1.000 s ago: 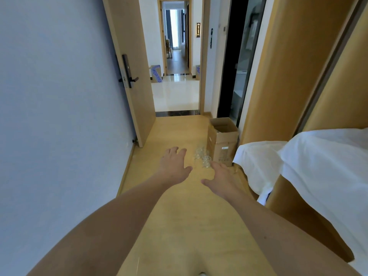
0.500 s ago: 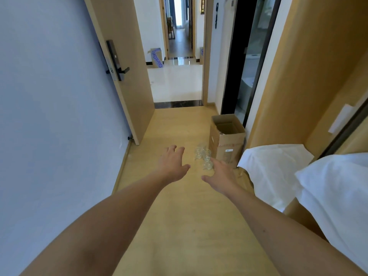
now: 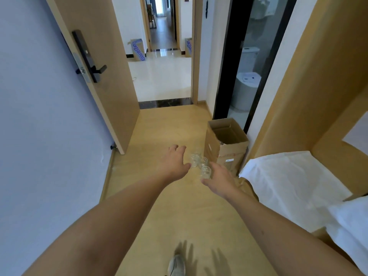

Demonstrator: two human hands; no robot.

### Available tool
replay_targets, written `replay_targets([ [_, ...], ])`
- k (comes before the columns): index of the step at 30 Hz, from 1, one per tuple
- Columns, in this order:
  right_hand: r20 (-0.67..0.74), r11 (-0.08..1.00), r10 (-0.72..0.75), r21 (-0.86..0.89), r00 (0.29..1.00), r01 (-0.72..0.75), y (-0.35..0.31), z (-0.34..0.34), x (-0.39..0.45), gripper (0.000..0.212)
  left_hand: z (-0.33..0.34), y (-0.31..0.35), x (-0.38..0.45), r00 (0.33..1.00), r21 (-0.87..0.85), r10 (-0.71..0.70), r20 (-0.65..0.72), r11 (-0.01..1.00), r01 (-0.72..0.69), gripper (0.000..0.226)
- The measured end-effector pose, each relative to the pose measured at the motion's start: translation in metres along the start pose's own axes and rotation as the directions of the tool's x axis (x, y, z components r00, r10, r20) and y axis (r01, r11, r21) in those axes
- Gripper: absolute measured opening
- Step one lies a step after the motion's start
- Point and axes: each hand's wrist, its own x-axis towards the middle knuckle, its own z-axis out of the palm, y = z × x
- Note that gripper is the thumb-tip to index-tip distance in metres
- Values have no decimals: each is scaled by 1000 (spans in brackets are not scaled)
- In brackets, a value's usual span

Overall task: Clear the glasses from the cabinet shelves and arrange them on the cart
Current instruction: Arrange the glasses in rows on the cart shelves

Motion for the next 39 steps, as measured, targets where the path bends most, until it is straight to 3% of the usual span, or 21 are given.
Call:
replay_targets([
  [13, 33, 987, 158, 20, 987, -159, -58, 23, 155, 66, -1, -85, 162, 991, -130, -40, 127, 990, 57, 68],
  [18, 72, 986, 162, 10, 984, -163, -62, 31, 222, 77, 9, -101, 223, 984, -139, -47, 169, 988, 71, 70],
  [31, 134, 972, 204, 88, 970, -217, -76, 26, 448, 74, 10, -126, 451, 974, -3, -86, 209, 996, 89, 71],
  [39, 158, 927, 304, 176, 939, -330, -69, 22, 530, 72, 39, -133, 552, 939, 51, -21, 344, 999, 4, 71],
])
